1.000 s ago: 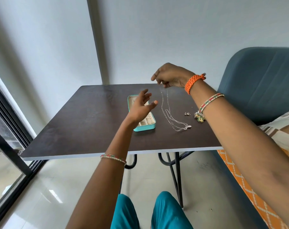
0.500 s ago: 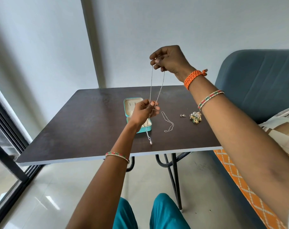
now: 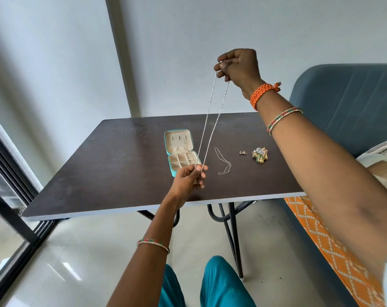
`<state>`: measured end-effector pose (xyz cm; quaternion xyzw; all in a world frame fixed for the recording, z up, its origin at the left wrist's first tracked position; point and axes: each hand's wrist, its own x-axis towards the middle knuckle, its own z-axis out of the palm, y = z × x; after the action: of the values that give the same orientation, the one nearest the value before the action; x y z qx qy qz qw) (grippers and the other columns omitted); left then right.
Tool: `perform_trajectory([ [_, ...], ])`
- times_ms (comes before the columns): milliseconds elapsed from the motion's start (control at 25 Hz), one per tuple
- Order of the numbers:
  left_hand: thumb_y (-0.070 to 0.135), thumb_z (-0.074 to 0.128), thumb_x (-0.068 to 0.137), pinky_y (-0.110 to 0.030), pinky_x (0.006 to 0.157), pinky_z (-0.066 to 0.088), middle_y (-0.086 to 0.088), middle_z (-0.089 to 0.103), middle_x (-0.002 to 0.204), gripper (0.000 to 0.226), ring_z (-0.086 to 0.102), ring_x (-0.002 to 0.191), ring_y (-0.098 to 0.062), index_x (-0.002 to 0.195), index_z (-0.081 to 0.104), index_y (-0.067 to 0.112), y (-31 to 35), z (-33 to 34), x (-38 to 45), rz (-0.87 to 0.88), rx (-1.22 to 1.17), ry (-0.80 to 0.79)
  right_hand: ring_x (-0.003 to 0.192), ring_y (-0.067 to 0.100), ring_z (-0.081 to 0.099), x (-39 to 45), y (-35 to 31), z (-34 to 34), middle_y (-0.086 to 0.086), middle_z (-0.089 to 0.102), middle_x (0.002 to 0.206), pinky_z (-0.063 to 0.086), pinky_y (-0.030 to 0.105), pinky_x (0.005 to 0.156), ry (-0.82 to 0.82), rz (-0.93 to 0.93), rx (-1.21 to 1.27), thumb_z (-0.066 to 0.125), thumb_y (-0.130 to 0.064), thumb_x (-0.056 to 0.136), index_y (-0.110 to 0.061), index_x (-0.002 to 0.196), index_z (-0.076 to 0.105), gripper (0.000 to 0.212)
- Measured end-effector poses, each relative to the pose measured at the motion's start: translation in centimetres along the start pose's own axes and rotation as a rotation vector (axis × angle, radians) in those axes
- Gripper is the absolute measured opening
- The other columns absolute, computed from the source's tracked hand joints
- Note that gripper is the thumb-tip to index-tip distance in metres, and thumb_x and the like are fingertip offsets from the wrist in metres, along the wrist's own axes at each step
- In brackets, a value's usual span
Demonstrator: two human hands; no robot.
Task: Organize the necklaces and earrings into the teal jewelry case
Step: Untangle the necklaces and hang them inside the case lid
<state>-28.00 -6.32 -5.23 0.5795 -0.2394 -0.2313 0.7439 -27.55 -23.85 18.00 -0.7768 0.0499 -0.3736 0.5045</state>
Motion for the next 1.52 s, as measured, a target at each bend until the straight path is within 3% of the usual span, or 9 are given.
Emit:
perform_trajectory([
  [200, 0.010, 0.044, 0.098, -0.017, 0.058, 0.051, 0.004, 0.067, 0.070, 0.021, 0.057, 0.057, -0.004, 0.095, 0.063, 0.003, -1.1, 0.1, -1.7, -0.044, -0.109, 0.056, 0.057, 0.011, 0.062, 0.2, 2.0, -0.8, 0.007, 0.067, 0.073, 0.049, 0.019, 0.053, 0.000, 0.080, -0.008, 0.050, 0.007, 0.085, -0.012, 0.075, 0.062, 0.025],
  [480, 0.011, 0.051, 0.095, -0.018, 0.058, 0.054, 0.002, 0.067, 0.063, 0.018, 0.061, 0.057, -0.007, 0.094, 0.065, 0.000, -1.5, 0.6, -2.7, -0.096, -0.116, 0.166, 0.058, 0.011, 0.062, 0.8, 3.6, -1.5, 0.007, 0.065, 0.074, 0.051, 0.019, 0.056, -0.061, 0.084, -0.061, 0.050, 0.008, 0.087, -0.012, 0.075, 0.062, 0.027],
  [600, 0.002, 0.050, 0.094, -0.018, 0.062, 0.055, -0.002, 0.068, 0.068, 0.016, 0.065, 0.062, -0.009, 0.099, 0.064, -0.004, -1.2, 0.5, -2.8, 0.004, -0.169, 0.253, 0.058, 0.012, 0.061, 1.3, 4.1, -1.8, 0.008, 0.065, 0.074, 0.052, 0.019, 0.056, -0.043, 0.089, -0.077, 0.049, 0.009, 0.087, -0.013, 0.073, 0.061, 0.029],
  [800, 0.003, 0.067, 0.083, -0.023, 0.071, 0.057, -0.013, 0.072, 0.082, 0.018, 0.069, 0.072, -0.015, 0.100, 0.068, -0.004, -0.8, -0.6, -3.3, 0.224, -0.103, 0.547, 0.055, 0.019, 0.063, 1.4, 5.6, -2.5, 0.014, 0.062, 0.073, 0.057, 0.025, 0.055, 0.065, 0.134, -0.032, 0.053, 0.012, 0.084, -0.003, 0.077, 0.065, 0.020],
  [1040, 0.001, 0.059, 0.090, -0.020, 0.065, 0.056, -0.011, 0.066, 0.077, 0.013, 0.064, 0.061, -0.008, 0.099, 0.065, -0.006, -0.7, -1.6, -3.9, 0.260, -0.083, 0.578, 0.060, 0.007, 0.056, 1.1, 7.3, -2.7, 0.003, 0.065, 0.073, 0.048, 0.017, 0.049, 0.055, 0.123, -0.134, 0.056, 0.001, 0.083, -0.009, 0.088, 0.067, 0.017],
  [1200, 0.002, 0.060, 0.090, -0.019, 0.065, 0.056, -0.009, 0.067, 0.079, 0.012, 0.065, 0.064, -0.009, 0.099, 0.066, -0.003, -0.2, -3.7, -3.5, 0.275, -0.074, 0.734, 0.068, 0.014, 0.058, 1.1, 7.0, -3.1, 0.007, 0.059, 0.072, 0.058, 0.022, 0.059, -0.185, 0.043, -0.272, 0.053, 0.008, 0.086, 0.001, 0.093, 0.067, 0.017],
  [1320, 0.001, 0.059, 0.090, -0.019, 0.066, 0.057, -0.007, 0.065, 0.076, 0.012, 0.063, 0.066, -0.014, 0.099, 0.066, -0.004, 0.6, -6.0, -3.3, 0.304, -0.007, 0.850, 0.076, 0.017, 0.055, 1.0, 6.1, -3.5, 0.010, 0.056, 0.085, 0.060, 0.025, 0.066, -0.448, 0.010, -0.341, 0.051, 0.004, 0.092, -0.003, 0.089, 0.064, 0.015],
  [1440, -0.003, 0.058, 0.089, -0.029, 0.071, 0.059, -0.006, 0.062, 0.071, 0.009, 0.060, 0.060, -0.008, 0.092, 0.067, -0.002, 1.5, -9.1, -3.3, 0.325, 0.126, 0.925, 0.084, 0.020, 0.054, 0.6, 5.3, -3.6, 0.006, 0.059, 0.094, 0.048, 0.025, 0.068, -0.755, -0.178, -0.795, 0.054, -0.005, 0.092, -0.012, 0.086, 0.066, 0.016],
  [1520, -0.003, 0.060, 0.088, -0.026, 0.070, 0.059, -0.008, 0.062, 0.070, 0.009, 0.059, 0.055, -0.002, 0.088, 0.068, 0.000, 2.5, -10.2, -3.5, 0.361, 0.280, 0.915, 0.090, 0.024, 0.057, 0.2, 5.9, -3.0, 0.006, 0.061, 0.094, 0.042, 0.031, 0.072, -0.839, -0.262, -1.062, 0.055, -0.006, 0.090, -0.014, 0.086, 0.068, 0.016],
])
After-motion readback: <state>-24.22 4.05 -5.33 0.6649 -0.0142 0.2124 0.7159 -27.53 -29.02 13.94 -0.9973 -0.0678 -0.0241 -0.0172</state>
